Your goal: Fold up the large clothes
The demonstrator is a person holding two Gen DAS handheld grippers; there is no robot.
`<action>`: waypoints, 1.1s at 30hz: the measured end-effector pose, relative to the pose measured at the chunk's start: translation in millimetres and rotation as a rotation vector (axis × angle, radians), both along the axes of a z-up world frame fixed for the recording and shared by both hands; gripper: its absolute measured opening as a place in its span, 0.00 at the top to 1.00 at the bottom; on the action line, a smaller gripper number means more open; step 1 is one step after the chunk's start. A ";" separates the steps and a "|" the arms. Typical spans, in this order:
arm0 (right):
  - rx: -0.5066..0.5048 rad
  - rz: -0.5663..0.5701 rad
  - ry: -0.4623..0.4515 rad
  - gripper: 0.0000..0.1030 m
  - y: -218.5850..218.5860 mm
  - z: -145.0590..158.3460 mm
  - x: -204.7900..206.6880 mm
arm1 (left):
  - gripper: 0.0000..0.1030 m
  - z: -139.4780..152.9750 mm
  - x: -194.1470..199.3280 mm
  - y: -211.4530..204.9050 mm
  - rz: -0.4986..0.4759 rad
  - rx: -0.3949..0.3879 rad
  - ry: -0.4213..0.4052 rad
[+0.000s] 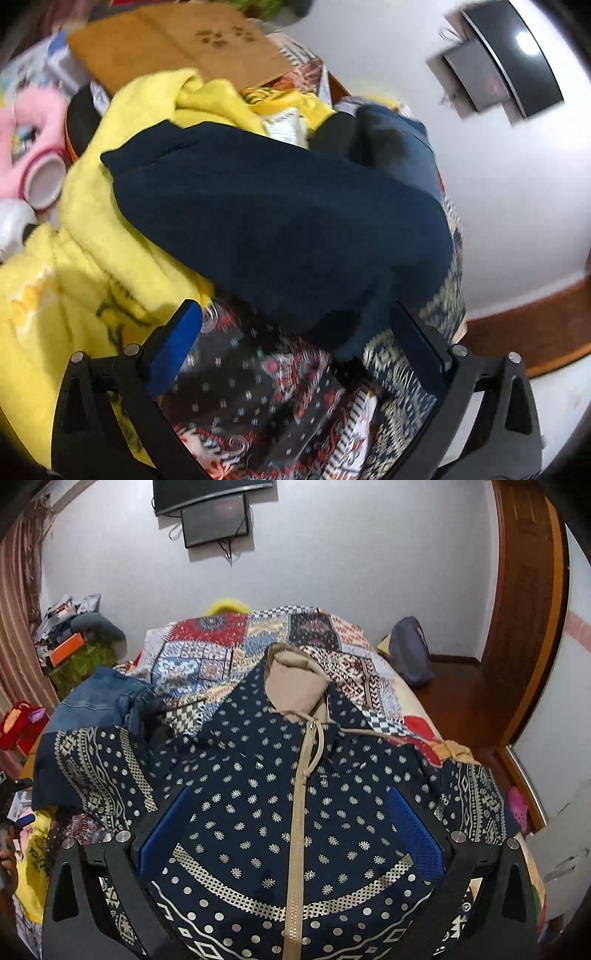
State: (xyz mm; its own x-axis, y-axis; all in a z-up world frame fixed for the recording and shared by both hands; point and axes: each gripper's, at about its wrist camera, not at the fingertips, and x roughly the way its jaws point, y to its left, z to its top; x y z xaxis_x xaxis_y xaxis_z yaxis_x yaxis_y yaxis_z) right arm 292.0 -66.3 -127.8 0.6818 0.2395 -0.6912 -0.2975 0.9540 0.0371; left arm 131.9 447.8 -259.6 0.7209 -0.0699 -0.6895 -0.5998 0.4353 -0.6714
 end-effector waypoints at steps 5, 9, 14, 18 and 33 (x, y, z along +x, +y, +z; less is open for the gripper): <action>-0.014 -0.016 0.028 0.00 0.8 -11.4 6.7 | 0.16 -21.0 5.9 21.7 0.057 -0.091 -0.043; -0.022 -0.027 0.047 0.00 -1.4 -15.9 10.8 | 0.40 -15.8 12.2 26.9 0.083 -0.027 -0.024; -0.024 -0.033 0.043 0.00 -5.0 -13.6 9.0 | 0.92 15.3 25.6 19.1 0.057 0.187 0.065; -0.014 -0.033 0.030 0.00 -8.9 -6.9 3.5 | 1.00 53.4 28.1 6.9 0.005 0.346 0.051; 0.061 -0.016 0.008 0.00 -25.6 7.7 -15.1 | 0.24 161.9 17.3 -67.9 -0.106 0.516 -0.036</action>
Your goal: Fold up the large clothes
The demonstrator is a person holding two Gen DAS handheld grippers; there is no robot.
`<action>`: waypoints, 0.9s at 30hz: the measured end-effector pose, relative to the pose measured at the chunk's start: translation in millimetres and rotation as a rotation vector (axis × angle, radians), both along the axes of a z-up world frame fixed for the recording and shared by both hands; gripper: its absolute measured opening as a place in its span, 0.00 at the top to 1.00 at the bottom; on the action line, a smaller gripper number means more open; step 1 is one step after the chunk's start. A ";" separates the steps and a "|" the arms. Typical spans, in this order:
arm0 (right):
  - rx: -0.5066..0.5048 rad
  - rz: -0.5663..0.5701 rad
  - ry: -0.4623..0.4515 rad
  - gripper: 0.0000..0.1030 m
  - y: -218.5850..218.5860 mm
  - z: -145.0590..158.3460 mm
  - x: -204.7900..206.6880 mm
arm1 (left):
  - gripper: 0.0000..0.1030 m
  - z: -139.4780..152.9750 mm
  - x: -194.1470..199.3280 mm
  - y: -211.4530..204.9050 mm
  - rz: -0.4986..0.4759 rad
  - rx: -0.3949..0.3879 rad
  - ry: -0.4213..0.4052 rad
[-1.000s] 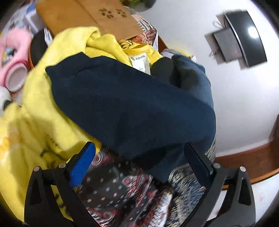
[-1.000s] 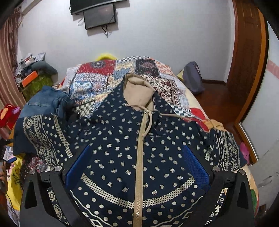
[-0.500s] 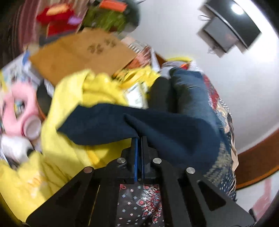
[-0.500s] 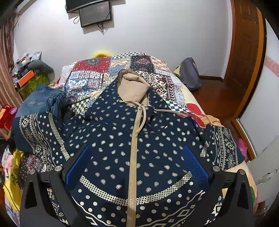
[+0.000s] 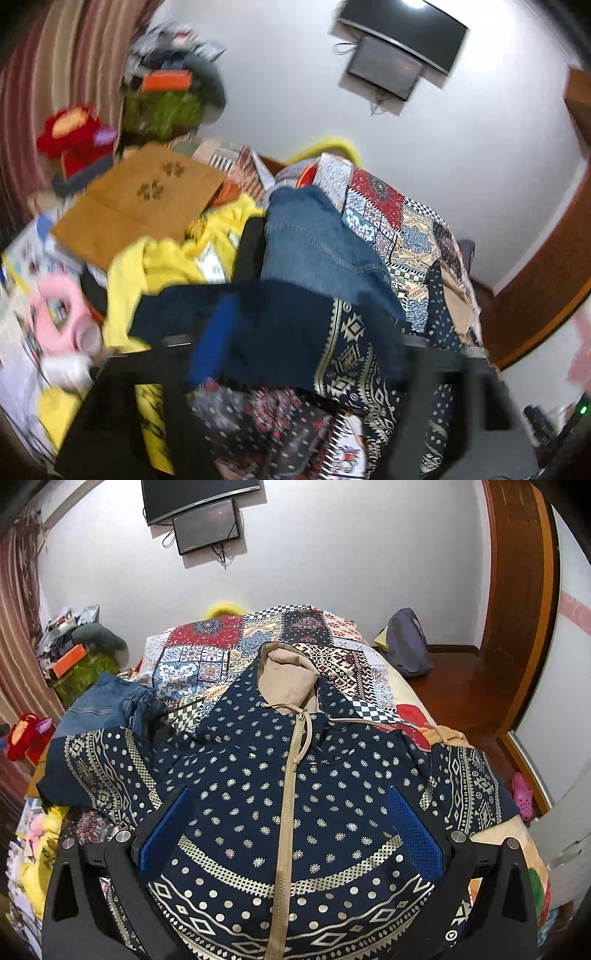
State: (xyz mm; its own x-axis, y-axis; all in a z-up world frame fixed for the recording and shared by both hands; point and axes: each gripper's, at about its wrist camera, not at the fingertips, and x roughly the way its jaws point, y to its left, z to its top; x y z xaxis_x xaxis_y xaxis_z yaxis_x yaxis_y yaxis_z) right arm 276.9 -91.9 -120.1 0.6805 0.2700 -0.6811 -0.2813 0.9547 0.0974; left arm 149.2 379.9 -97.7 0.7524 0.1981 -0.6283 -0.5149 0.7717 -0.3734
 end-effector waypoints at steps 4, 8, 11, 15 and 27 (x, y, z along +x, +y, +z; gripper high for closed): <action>0.004 -0.002 0.019 0.00 -0.4 -3.5 2.5 | 0.24 -38.3 -9.9 15.9 0.019 -0.153 0.027; -0.021 -0.006 0.033 0.00 6.1 -10.7 7.2 | 0.24 -80.3 -11.0 37.4 0.042 -0.267 0.062; -0.037 -0.005 0.043 0.00 12.0 -14.6 10.8 | 0.24 -108.3 -6.0 58.2 0.067 -0.328 0.081; -0.070 -0.002 0.043 0.00 19.8 -16.9 14.3 | 0.24 -142.1 8.1 87.4 0.087 -0.408 0.086; -0.165 0.003 0.040 0.00 31.1 -23.4 22.3 | 0.94 -136.4 24.2 120.5 0.168 -0.339 -0.029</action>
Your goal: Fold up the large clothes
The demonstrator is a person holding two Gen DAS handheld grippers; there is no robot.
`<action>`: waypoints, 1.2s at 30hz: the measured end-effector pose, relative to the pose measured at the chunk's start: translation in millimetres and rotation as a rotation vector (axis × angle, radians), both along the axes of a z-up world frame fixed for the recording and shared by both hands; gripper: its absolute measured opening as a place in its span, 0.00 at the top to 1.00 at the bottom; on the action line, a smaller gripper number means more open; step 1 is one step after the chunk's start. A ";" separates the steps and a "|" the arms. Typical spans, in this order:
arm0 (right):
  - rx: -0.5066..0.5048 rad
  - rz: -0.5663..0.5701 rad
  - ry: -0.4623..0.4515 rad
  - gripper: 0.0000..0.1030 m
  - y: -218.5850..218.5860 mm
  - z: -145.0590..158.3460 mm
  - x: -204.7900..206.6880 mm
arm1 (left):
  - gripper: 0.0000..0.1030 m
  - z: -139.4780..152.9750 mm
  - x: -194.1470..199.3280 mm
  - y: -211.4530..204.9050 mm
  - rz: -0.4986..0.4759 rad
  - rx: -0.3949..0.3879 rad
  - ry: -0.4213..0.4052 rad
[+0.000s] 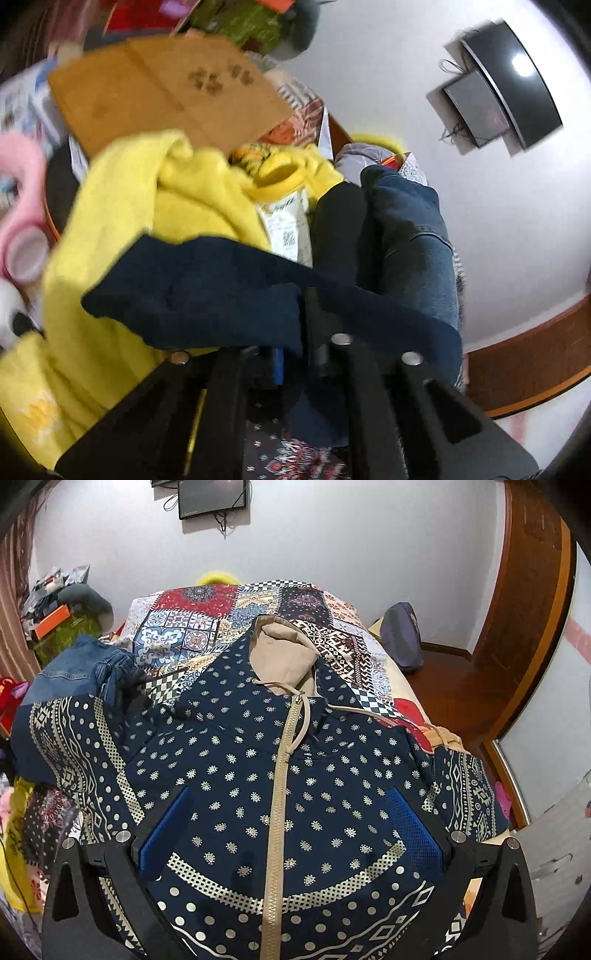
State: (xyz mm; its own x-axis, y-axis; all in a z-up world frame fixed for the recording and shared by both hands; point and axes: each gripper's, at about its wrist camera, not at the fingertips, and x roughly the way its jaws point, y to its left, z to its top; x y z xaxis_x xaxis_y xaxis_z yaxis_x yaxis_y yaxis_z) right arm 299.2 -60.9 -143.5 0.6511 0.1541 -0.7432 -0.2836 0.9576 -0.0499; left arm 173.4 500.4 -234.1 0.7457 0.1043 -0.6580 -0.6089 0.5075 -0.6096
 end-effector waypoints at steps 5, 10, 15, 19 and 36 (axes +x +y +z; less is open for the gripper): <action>0.003 0.017 -0.019 0.00 -2.4 7.4 -4.7 | 0.96 69.7 5.6 -35.9 -0.064 0.234 -0.027; 0.020 0.035 -0.044 0.00 -7.6 17.8 -8.1 | 0.98 150.3 23.9 -90.7 -0.172 0.383 -0.088; 0.044 0.051 -0.067 0.00 -18.0 27.6 -7.1 | 0.98 220.5 58.9 -175.8 -0.315 0.551 -0.117; 0.075 0.054 -0.076 0.00 -32.8 34.0 -2.6 | 0.98 243.8 93.6 -255.7 -0.446 0.657 -0.126; 0.000 -0.084 -0.040 0.00 -124.6 15.0 12.5 | 0.98 76.3 216.5 -538.9 -1.045 0.612 0.139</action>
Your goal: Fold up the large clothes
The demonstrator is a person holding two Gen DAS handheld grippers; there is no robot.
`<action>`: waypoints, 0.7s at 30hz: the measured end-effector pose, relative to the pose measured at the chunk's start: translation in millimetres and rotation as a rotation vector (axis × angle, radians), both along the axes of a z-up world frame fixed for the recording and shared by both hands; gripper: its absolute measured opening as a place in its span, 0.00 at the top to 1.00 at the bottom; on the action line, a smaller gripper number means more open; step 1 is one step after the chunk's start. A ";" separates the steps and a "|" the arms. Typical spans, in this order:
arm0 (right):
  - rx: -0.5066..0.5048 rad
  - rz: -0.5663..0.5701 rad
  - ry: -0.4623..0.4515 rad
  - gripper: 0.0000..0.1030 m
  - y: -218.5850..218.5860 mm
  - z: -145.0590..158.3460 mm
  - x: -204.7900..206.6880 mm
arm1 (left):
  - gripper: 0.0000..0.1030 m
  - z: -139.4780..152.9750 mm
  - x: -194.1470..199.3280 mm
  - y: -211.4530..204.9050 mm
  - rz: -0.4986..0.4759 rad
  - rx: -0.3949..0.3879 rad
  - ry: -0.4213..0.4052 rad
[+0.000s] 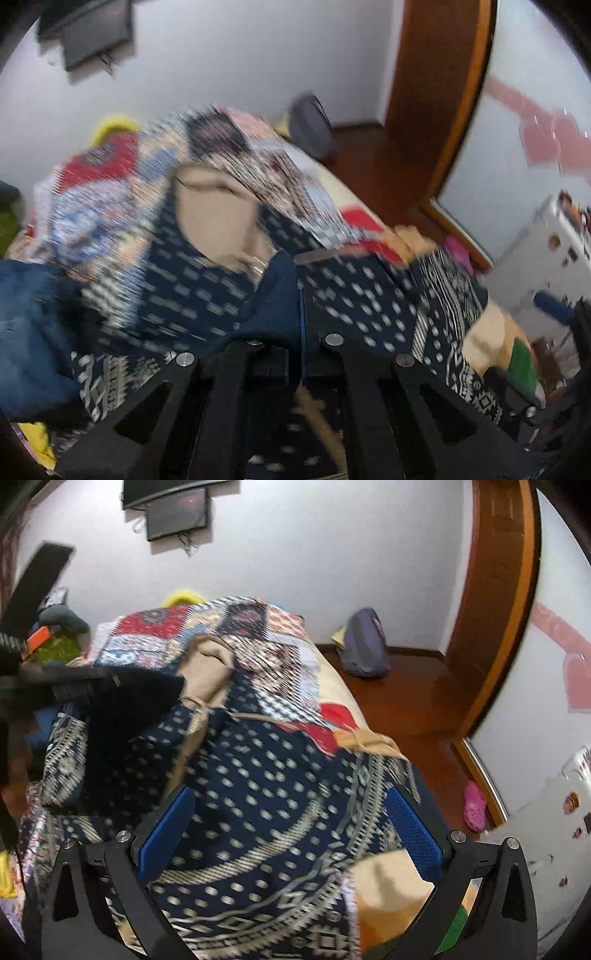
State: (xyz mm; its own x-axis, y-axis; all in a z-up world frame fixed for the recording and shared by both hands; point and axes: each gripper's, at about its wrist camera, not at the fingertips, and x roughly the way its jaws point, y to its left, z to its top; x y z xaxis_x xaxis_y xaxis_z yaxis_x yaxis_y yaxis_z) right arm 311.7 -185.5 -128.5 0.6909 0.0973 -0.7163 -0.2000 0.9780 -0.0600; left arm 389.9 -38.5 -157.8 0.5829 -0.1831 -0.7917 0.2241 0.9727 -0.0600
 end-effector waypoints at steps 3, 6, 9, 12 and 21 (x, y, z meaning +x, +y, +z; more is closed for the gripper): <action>-0.021 -0.032 0.034 0.00 -15.2 -13.2 2.7 | 0.98 -31.0 2.7 -18.1 -0.034 -0.012 0.090; -0.041 -0.048 0.058 0.00 -24.2 -22.0 3.2 | 0.92 -45.3 -2.1 -34.0 -0.088 0.022 0.143; -0.063 -0.053 0.069 0.00 -28.8 -24.9 0.8 | 0.71 -39.8 -12.3 -41.0 -0.130 0.048 0.157; -0.071 -0.045 0.074 0.00 -30.0 -24.0 -1.6 | 0.39 -13.4 -27.0 -30.9 -0.125 0.051 0.090; -0.083 0.092 0.043 0.00 11.7 -13.3 -1.1 | 0.13 51.3 -64.9 67.7 0.031 0.090 -0.079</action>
State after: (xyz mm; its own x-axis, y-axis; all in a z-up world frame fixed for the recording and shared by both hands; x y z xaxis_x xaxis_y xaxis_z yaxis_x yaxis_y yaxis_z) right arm 310.6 -173.8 -141.9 0.6502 0.0982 -0.7534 -0.2925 0.9475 -0.1289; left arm 325.0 29.2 -106.5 0.6486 -0.0942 -0.7553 0.1942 0.9799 0.0445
